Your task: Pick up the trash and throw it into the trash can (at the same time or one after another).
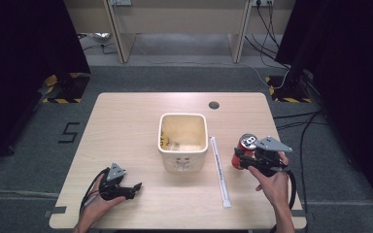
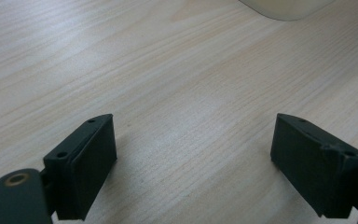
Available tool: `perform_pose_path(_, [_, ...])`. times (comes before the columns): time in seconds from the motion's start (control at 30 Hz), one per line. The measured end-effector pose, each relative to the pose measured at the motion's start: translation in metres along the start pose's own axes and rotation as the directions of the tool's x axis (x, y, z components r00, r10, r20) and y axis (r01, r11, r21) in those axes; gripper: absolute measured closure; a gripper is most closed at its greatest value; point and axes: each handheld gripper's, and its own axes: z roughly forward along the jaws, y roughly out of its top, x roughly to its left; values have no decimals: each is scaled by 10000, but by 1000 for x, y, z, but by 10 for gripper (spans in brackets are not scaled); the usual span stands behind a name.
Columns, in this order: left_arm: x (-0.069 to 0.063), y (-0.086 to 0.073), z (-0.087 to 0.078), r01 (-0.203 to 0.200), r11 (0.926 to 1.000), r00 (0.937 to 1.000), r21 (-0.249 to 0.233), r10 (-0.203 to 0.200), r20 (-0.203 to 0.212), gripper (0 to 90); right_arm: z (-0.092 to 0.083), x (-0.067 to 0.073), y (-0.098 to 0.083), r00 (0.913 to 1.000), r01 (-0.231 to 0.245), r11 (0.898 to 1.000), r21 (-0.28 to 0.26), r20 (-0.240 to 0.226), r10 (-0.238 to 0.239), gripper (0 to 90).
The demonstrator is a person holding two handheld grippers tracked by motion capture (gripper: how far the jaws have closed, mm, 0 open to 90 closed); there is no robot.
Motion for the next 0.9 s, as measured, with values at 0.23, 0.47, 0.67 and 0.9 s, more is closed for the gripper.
perform_pose_path(0.23, [0, 0, 0, 4, 10000, 10000, -12, -4, -6, 134, -5, 2, 3, 9999, 105, 9999, 48, -49, -105, 337])
perform_pose_path(0.47, [0, 0, 0, 5, 10000, 10000, -17, -5, -10, 134, -18, 5, 9, 9999, 78, 9999, -116, -99, -79, 338])
perform_pose_path(0.67, [0, 0, 0, -16, 10000, 10000, 5, 16, -13, 134, -27, 8, 16, 9997, 134, 9997, -219, -219, -139, 337])
perform_pose_path(0.9, [0, 0, 0, 5, 10000, 10000, -15, -5, -10, 134, -30, 11, 28, 9990, 321, 9990, -296, -315, -330, 338])
